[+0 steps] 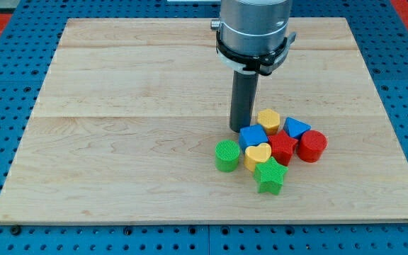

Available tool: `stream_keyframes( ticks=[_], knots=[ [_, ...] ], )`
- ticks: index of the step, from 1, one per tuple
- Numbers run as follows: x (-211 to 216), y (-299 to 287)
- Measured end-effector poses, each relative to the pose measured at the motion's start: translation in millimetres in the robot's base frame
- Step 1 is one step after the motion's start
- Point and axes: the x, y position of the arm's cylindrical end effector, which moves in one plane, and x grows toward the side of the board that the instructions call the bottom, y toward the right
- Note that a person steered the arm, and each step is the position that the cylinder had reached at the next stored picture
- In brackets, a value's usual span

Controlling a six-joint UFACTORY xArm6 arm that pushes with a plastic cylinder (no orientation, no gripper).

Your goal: Push green circle slightly down

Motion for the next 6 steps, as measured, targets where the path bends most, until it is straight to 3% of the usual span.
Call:
stream_keyframes(
  ticks=[3,5,6],
  knots=[
    [8.0,-26.9],
    [47.7,-36.8],
    [51.2,-70.2]
  ],
)
